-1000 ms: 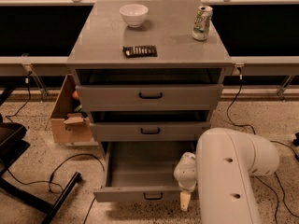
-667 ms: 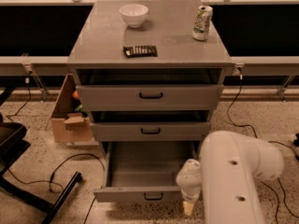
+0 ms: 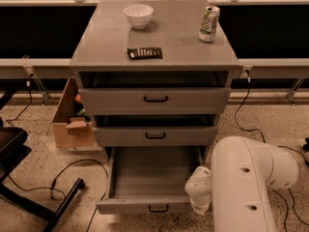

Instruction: Open bottom drawer

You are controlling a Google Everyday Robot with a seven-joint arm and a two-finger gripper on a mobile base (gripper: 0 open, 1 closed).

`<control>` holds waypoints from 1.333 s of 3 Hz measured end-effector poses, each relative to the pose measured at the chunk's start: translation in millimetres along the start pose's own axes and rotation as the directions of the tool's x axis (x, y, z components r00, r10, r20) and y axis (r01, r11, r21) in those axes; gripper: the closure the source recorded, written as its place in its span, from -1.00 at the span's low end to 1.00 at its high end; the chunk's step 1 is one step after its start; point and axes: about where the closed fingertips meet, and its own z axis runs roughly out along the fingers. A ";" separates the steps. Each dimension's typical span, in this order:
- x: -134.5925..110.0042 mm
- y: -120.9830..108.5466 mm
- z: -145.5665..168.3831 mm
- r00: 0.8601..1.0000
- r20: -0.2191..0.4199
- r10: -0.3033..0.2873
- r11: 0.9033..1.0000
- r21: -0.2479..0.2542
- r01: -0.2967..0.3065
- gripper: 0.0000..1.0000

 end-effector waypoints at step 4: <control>17.4 -12.2 -48.4 0.999 0.031 -0.033 0.999 0.040 0.032 -1.00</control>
Offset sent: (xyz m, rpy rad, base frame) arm 0.0042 -0.0007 0.0018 0.0000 0.0000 0.0000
